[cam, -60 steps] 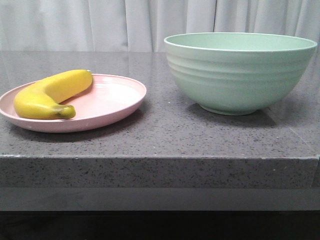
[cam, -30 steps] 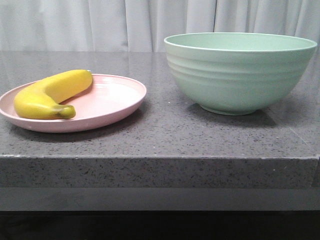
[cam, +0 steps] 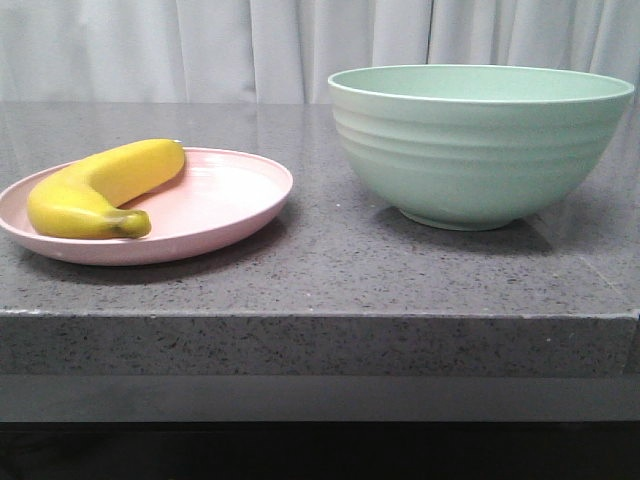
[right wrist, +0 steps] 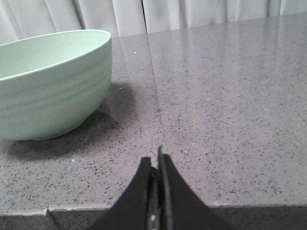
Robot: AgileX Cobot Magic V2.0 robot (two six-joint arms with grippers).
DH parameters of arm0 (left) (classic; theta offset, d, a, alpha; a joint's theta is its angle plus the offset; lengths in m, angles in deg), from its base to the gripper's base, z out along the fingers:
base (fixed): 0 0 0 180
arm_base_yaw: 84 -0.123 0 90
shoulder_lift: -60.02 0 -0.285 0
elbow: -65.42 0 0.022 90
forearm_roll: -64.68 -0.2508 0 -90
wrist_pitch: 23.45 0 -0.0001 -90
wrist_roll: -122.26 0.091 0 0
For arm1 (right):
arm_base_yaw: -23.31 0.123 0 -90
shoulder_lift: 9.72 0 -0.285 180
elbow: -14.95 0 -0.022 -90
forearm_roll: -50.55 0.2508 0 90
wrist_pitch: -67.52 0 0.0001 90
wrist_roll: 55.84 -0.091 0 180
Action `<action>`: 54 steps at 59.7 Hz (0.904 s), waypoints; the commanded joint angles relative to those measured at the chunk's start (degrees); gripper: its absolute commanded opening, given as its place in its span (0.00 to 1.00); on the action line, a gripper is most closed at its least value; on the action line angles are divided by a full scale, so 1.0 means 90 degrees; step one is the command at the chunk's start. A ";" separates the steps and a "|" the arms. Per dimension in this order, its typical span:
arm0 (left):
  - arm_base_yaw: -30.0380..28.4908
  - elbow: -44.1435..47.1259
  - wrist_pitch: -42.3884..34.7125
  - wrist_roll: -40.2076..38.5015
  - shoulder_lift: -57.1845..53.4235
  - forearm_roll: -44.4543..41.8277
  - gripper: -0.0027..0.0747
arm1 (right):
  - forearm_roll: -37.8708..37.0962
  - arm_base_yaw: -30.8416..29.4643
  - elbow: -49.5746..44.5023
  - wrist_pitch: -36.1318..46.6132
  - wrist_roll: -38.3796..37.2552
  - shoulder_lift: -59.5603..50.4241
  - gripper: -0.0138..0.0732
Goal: Transfer banana from pink plate to green bowl
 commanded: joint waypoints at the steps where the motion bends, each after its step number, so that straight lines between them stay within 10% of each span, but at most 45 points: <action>1: 0.0007 0.0017 -0.0620 -0.0070 -0.0115 0.0042 0.01 | -0.0023 -0.0044 -0.0003 0.0549 0.0069 -0.0147 0.04; 45: 0.0007 -0.2975 0.0252 -0.0070 0.2376 0.0115 0.02 | -0.0096 -0.0044 0.3444 -0.0925 0.0236 0.2049 0.04; 54: 0.0007 -0.2975 0.0252 -0.0070 0.2376 0.0115 0.33 | -0.0096 -0.0044 0.3444 -0.0904 0.0236 0.2055 0.18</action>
